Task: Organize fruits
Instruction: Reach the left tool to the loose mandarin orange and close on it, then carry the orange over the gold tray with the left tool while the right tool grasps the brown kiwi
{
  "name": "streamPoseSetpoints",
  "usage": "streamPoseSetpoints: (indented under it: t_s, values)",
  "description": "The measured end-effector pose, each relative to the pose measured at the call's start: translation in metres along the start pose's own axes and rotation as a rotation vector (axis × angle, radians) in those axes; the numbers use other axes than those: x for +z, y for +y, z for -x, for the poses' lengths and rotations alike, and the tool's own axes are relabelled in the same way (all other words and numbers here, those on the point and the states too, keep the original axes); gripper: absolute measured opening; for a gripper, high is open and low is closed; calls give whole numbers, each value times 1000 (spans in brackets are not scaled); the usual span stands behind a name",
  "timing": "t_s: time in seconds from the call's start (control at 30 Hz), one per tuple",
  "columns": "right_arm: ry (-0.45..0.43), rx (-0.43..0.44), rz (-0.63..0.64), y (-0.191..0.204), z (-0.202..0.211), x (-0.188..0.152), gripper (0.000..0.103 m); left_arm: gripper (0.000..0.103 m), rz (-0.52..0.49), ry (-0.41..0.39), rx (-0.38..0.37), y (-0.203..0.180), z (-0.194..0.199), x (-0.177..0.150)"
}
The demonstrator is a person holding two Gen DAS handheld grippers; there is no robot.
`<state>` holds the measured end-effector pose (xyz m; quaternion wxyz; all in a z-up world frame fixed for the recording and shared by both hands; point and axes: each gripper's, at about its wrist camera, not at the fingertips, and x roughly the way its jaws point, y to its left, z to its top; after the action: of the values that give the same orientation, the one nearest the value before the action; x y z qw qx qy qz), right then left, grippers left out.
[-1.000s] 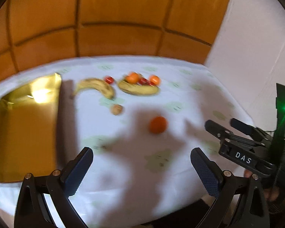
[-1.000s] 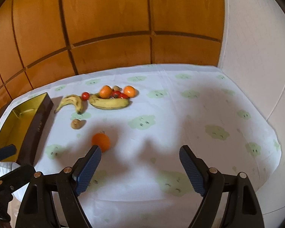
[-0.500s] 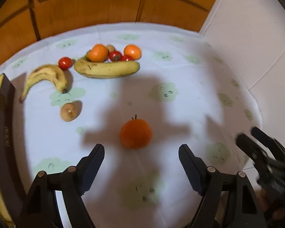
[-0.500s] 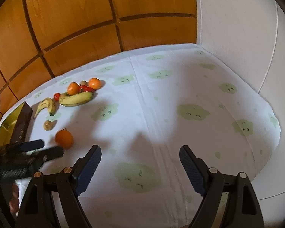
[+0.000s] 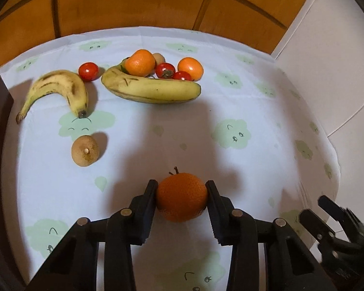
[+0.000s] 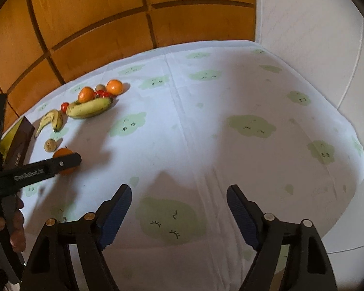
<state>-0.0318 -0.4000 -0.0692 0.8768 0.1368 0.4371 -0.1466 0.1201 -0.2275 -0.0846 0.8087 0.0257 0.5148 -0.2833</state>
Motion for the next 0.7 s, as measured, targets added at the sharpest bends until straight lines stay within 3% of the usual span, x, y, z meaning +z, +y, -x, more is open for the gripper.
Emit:
streamPoseSetpoints:
  t_s: [0.13, 0.27, 0.43, 0.5, 0.7]
  values:
    - [31, 25, 8, 6, -12, 5, 69, 39, 7, -27, -16, 6, 7, -8]
    - [76, 40, 17, 12, -27, 9, 68, 39, 43, -54, -20, 21, 16, -16]
    - [71, 59, 50, 20, -28, 13, 66, 39, 65, -121, -34, 32, 39, -16]
    - [73, 94, 56, 25, -27, 16, 60, 39, 60, -152, -39, 35, 54, -17]
    - [88, 217, 105, 62, -32, 29, 58, 39, 122, -236, -25, 66, 104, -11]
